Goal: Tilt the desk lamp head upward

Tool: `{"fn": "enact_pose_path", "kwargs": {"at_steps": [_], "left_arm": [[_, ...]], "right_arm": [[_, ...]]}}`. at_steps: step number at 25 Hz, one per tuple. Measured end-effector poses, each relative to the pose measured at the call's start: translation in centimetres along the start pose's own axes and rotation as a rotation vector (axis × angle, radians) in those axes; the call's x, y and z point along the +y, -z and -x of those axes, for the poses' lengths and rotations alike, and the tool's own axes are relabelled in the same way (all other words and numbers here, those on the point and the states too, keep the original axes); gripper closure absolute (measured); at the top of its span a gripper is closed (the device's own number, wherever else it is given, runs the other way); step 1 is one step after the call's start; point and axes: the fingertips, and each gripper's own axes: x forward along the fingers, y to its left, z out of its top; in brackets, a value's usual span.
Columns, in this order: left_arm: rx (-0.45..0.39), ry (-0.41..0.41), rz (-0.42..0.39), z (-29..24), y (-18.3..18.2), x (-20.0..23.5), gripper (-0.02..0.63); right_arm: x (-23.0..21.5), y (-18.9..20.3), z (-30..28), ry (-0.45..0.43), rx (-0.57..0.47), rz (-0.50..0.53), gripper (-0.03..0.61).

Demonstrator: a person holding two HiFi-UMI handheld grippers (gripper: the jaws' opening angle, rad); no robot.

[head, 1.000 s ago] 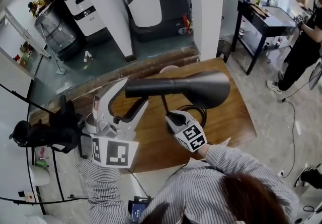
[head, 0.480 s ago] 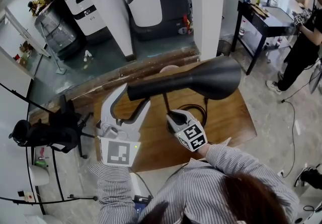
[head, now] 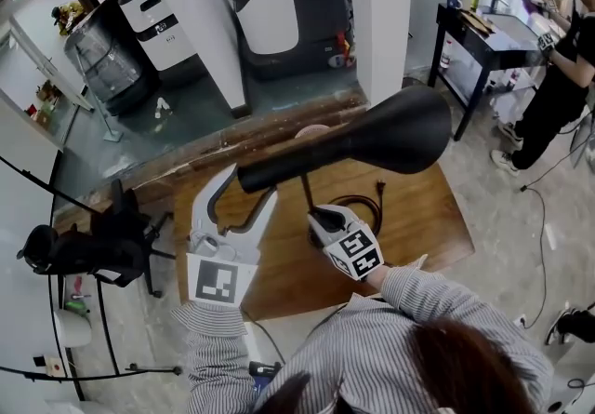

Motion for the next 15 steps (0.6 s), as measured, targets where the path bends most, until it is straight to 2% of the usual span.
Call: {"fn": "enact_pose_path", "kwargs": {"at_steps": [8, 15], "left_arm": [[0.041, 0.01, 0.157, 0.1, 2.0, -1.0, 0.388], [0.04, 0.03, 0.251, -0.4, 3.7, -2.1, 0.405]], "right_arm": [[-0.2, -0.1, 0.2, -0.01, -0.003, -0.007, 0.526], [-0.2, 0.0, -0.1, -0.013, -0.001, -0.01, 0.526]]}}
